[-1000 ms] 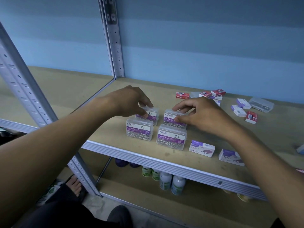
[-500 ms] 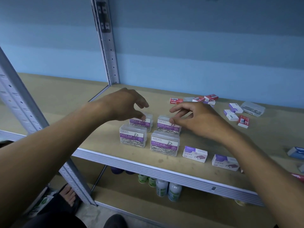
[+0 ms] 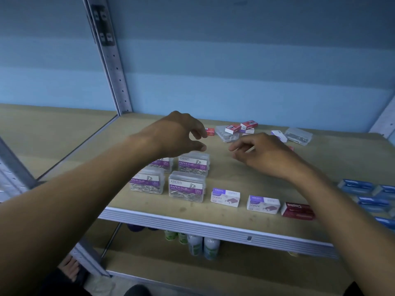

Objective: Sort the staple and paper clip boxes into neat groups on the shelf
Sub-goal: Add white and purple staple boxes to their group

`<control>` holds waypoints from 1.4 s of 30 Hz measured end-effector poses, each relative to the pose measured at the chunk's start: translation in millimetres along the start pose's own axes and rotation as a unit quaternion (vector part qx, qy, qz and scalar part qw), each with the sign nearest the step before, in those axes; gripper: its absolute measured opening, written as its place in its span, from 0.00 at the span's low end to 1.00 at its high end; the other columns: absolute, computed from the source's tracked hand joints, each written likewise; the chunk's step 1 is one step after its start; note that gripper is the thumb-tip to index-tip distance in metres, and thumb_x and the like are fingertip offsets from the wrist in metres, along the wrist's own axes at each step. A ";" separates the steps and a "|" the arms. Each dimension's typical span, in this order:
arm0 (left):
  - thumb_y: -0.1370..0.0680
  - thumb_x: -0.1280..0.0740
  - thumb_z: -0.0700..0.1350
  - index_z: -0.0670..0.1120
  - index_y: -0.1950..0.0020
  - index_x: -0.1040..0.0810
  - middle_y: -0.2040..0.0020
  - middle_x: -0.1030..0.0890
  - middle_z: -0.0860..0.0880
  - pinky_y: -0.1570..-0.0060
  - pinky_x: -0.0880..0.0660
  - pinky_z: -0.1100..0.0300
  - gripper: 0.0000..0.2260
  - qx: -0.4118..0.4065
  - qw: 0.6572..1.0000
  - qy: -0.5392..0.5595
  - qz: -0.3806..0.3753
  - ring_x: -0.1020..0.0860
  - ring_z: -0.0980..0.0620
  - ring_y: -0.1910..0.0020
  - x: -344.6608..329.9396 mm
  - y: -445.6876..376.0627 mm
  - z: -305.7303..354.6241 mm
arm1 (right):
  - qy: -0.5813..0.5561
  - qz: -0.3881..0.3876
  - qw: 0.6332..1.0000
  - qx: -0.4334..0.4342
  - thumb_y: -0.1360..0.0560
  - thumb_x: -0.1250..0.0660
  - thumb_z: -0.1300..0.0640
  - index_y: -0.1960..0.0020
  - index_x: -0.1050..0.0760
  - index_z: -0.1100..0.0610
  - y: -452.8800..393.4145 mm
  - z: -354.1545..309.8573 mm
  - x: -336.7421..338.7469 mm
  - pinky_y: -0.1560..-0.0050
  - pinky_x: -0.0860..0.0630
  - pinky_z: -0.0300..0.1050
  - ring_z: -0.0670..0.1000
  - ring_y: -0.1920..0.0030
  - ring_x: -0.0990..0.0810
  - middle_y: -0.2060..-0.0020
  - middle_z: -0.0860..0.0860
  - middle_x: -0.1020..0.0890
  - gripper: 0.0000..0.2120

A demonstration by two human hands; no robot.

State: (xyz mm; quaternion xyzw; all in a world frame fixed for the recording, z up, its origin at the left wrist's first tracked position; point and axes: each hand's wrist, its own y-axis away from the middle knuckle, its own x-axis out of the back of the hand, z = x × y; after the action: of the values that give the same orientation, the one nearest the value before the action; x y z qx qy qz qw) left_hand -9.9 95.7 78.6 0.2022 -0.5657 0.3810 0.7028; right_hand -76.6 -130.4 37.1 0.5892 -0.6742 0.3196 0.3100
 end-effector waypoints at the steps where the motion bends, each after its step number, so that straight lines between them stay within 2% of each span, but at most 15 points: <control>1: 0.26 0.28 0.56 0.55 0.39 0.20 0.43 0.19 0.57 0.60 0.34 0.72 0.16 -0.003 1.000 0.000 -0.006 0.26 0.60 0.53 -3.6 -5.0 5.6 | 0.013 0.005 1.000 -0.012 0.25 0.31 0.50 0.48 0.17 0.45 -0.7 7.2 4.4 0.53 0.26 0.36 0.43 0.51 0.18 0.54 0.41 0.16 0.07; 3: 0.26 0.29 0.57 0.54 0.38 0.21 0.43 0.19 0.56 0.57 0.32 0.68 0.18 -0.006 1.000 0.001 -0.022 0.24 0.58 0.51 -12.0 -17.5 18.4 | 0.044 0.022 0.998 -0.039 0.25 0.32 0.51 0.47 0.18 0.46 -3.2 23.3 14.6 0.51 0.26 0.40 0.46 0.49 0.19 0.52 0.43 0.16 0.08; 6: 0.25 0.31 0.60 0.53 0.35 0.24 0.37 0.22 0.54 0.45 0.28 0.60 0.21 -0.007 0.999 -0.019 -0.047 0.24 0.54 0.42 -26.4 -34.9 31.6 | 0.112 0.052 0.991 -0.057 0.26 0.32 0.50 0.41 0.22 0.44 -11.2 47.0 22.7 0.42 0.25 0.47 0.52 0.41 0.22 0.43 0.48 0.19 0.13; 8: 0.25 0.33 0.61 0.53 0.31 0.27 0.31 0.26 0.52 0.36 0.31 0.56 0.25 -0.016 0.996 -0.065 -0.059 0.29 0.51 0.33 -38.4 -50.7 40.3 | 0.138 0.069 0.985 -0.073 0.27 0.32 0.47 0.34 0.26 0.45 -15.1 61.7 26.4 0.36 0.26 0.52 0.56 0.33 0.26 0.37 0.51 0.23 0.21; 10: 0.24 0.35 0.62 0.53 0.27 0.31 0.27 0.30 0.50 0.32 0.35 0.54 0.28 -0.024 0.993 -0.089 -0.077 0.35 0.48 0.28 -50.6 -65.5 48.0 | 0.149 0.076 0.982 -0.088 0.26 0.33 0.45 0.29 0.30 0.46 -17.7 72.8 28.3 0.33 0.28 0.57 0.56 0.29 0.31 0.32 0.50 0.25 0.25; 14: 0.23 0.41 0.65 0.55 0.25 0.36 0.27 0.31 0.51 0.34 0.37 0.47 0.28 -0.040 0.984 -0.114 -0.132 0.42 0.44 0.28 -71.4 -94.7 58.4 | 0.190 0.030 0.976 -0.099 0.22 0.37 0.46 0.25 0.35 0.44 -18.7 80.5 29.6 0.28 0.36 0.59 0.56 0.21 0.43 0.23 0.49 0.33 0.26; 17: 0.23 0.45 0.67 0.53 0.37 0.28 0.36 0.25 0.48 0.39 0.37 0.46 0.24 -0.046 0.983 -0.134 -0.115 0.39 0.44 0.35 -80.7 -113.3 67.0 | 0.212 -0.010 0.973 -0.088 0.19 0.41 0.47 0.24 0.37 0.41 -18.5 84.9 31.1 0.26 0.41 0.60 0.56 0.19 0.52 0.20 0.46 0.41 0.24; 19: 0.23 0.49 0.69 0.51 0.43 0.27 0.39 0.24 0.47 0.41 0.37 0.46 0.25 -0.039 0.980 -0.151 -0.122 0.39 0.43 0.36 -83.5 -122.4 72.2 | 0.215 -0.019 0.973 -0.080 0.17 0.44 0.46 0.24 0.36 0.39 -19.1 89.4 32.9 0.25 0.43 0.61 0.55 0.18 0.53 0.19 0.44 0.43 0.21; 23: 0.23 0.55 0.71 0.52 0.41 0.26 0.34 0.26 0.47 0.34 0.39 0.42 0.30 -0.005 0.961 -0.208 -0.180 0.43 0.41 0.29 -88.3 -132.8 77.3 | 0.206 -0.022 0.975 -0.075 0.17 0.46 0.45 0.28 0.33 0.38 -18.8 95.4 36.3 0.25 0.47 0.62 0.54 0.18 0.54 0.20 0.41 0.44 0.18; 28: 0.23 0.56 0.70 0.52 0.42 0.23 0.37 0.26 0.46 0.33 0.41 0.42 0.31 -0.003 0.960 -0.212 -0.185 0.44 0.40 0.29 -89.9 -134.7 80.8 | 0.209 -0.038 0.974 -0.074 0.17 0.45 0.45 0.27 0.36 0.34 -21.2 100.3 34.2 0.26 0.51 0.64 0.56 0.18 0.56 0.19 0.39 0.47 0.19; 32: 0.21 0.54 0.67 0.51 0.50 0.27 0.47 0.28 0.46 0.36 0.40 0.43 0.25 -0.018 0.961 -0.210 -0.179 0.42 0.42 0.32 -86.1 -129.3 83.8 | 0.211 -0.036 0.974 -0.080 0.18 0.45 0.45 0.28 0.33 0.35 -21.4 98.7 34.3 0.26 0.49 0.64 0.59 0.19 0.52 0.20 0.44 0.41 0.18; 34: 0.21 0.52 0.65 0.51 0.45 0.24 0.46 0.28 0.48 0.39 0.39 0.46 0.24 -0.031 0.963 -0.205 -0.173 0.41 0.45 0.36 -84.5 -127.0 83.9 | 0.212 -0.013 0.975 -0.072 0.19 0.42 0.45 0.32 0.29 0.38 -19.8 97.4 33.2 0.26 0.43 0.61 0.59 0.21 0.43 0.24 0.47 0.31 0.16; 36: 0.21 0.50 0.61 0.55 0.42 0.23 0.44 0.27 0.49 0.39 0.38 0.47 0.21 -0.044 0.964 -0.196 -0.174 0.41 0.46 0.40 -84.6 -124.5 81.3 | 0.207 0.021 0.976 -0.059 0.20 0.38 0.45 0.36 0.25 0.41 -17.7 95.2 31.8 0.32 0.38 0.53 0.58 0.26 0.34 0.30 0.49 0.24 0.13; 39: 0.24 0.45 0.58 0.58 0.46 0.24 0.49 0.30 0.49 0.40 0.33 0.43 0.14 -0.064 0.967 -0.189 -0.156 0.39 0.43 0.39 -84.2 -115.2 81.2 | 0.199 0.062 0.978 -0.030 0.23 0.34 0.48 0.46 0.22 0.45 -14.6 92.6 31.3 0.47 0.40 0.46 0.56 0.34 0.27 0.41 0.47 0.18 0.07; 42: 0.23 0.40 0.47 0.55 0.38 0.22 0.44 0.25 0.48 0.40 0.35 0.48 0.15 -0.112 0.962 -0.220 -0.121 0.39 0.42 0.36 -85.3 -102.2 86.8 | 0.191 0.075 0.979 -0.013 0.27 0.30 0.49 0.55 0.23 0.46 -10.9 91.1 31.8 0.50 0.35 0.45 0.54 0.40 0.23 0.51 0.44 0.17 0.03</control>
State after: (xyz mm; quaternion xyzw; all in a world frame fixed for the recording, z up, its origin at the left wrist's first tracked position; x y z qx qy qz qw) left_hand 6.7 -56.7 36.8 0.2680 -0.7165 0.1738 0.6202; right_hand -73.1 -223.1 8.1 0.4611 -0.6490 0.4399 0.4156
